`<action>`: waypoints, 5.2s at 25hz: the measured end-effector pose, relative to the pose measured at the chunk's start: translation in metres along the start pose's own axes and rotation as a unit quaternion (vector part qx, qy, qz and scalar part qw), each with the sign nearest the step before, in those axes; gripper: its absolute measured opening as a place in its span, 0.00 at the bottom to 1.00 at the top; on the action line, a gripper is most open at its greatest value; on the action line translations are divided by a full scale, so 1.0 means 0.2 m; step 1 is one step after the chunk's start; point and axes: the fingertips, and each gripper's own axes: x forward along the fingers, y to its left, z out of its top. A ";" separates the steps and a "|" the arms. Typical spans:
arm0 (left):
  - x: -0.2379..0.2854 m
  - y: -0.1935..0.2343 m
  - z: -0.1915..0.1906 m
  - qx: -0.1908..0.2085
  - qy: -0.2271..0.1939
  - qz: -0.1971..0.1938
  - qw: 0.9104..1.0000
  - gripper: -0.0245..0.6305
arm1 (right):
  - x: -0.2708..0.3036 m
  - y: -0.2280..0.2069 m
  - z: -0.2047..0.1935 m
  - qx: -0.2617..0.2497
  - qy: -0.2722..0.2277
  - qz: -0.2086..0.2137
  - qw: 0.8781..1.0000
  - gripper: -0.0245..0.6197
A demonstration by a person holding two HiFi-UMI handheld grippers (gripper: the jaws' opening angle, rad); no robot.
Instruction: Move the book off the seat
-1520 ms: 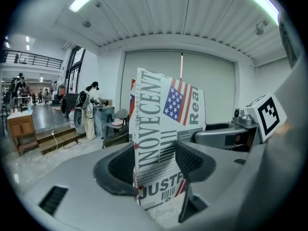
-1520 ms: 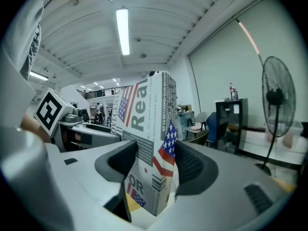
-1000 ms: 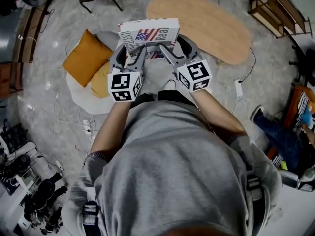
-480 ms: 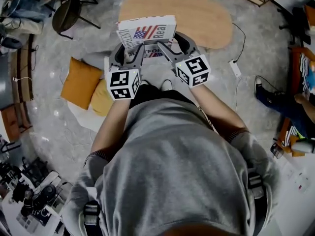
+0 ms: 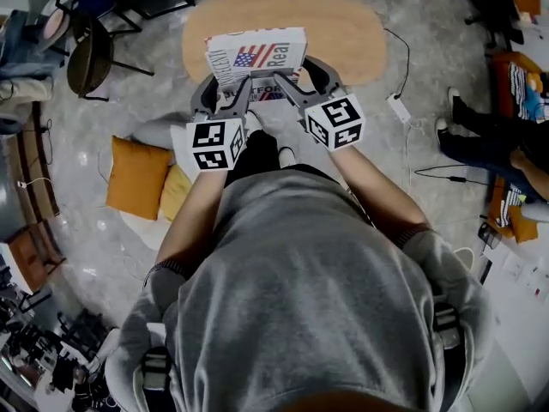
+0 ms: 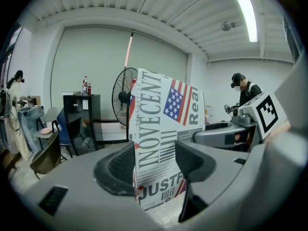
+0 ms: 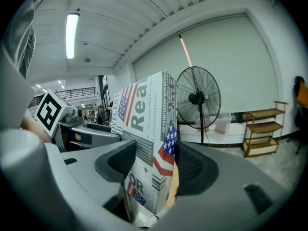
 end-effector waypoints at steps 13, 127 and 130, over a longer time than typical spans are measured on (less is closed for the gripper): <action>0.48 0.32 0.01 -0.017 0.041 -0.067 0.997 0.46 | 0.44 -0.25 0.01 0.037 0.042 -0.061 0.997 0.45; 0.84 -0.17 0.55 0.034 -0.036 -0.161 0.986 0.30 | 0.20 -0.72 0.46 0.004 -0.018 0.082 0.996 0.41; 0.77 -0.19 0.65 0.057 -0.063 -0.160 0.983 0.25 | 0.16 -0.69 0.58 -0.016 -0.046 0.084 0.995 0.35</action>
